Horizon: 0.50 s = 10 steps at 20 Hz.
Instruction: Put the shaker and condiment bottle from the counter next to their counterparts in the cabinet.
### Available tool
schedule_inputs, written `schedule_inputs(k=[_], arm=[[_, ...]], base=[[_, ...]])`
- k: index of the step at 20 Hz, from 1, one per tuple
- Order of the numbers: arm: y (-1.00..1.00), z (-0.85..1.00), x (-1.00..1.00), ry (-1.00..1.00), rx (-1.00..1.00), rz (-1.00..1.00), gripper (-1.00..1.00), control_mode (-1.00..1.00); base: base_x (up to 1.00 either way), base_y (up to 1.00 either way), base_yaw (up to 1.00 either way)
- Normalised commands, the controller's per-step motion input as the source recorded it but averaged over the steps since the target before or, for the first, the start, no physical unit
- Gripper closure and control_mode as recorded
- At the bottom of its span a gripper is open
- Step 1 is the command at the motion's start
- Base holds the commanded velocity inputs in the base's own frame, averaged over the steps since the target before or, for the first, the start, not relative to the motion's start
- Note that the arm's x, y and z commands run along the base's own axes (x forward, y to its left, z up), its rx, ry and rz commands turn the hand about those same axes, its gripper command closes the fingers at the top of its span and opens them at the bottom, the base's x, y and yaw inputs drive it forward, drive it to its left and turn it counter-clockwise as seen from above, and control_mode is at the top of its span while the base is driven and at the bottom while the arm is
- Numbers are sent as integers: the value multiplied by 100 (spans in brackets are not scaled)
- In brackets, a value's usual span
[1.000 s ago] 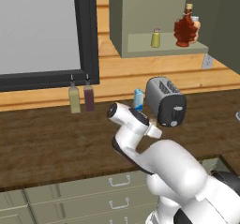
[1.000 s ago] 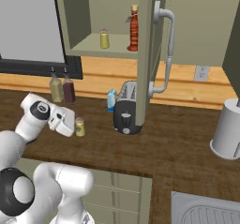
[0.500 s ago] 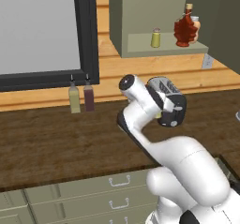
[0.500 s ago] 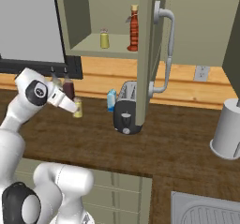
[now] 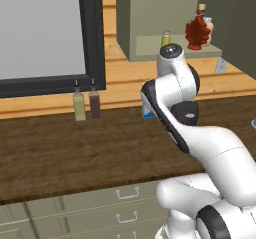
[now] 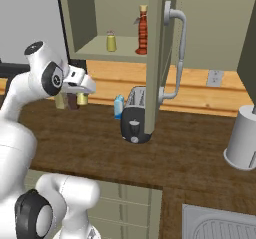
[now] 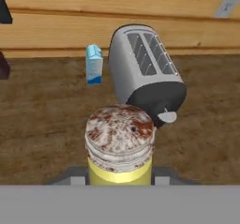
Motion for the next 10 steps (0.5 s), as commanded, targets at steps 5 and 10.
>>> schedule_inputs(k=[5, 10], arm=[[0, 62, 55, -1, -3, 61, 100, -100], [0, 52, 18, -19, -14, 52, 100, -100]], base=[[0, 0, 0], [0, 0, 0]])
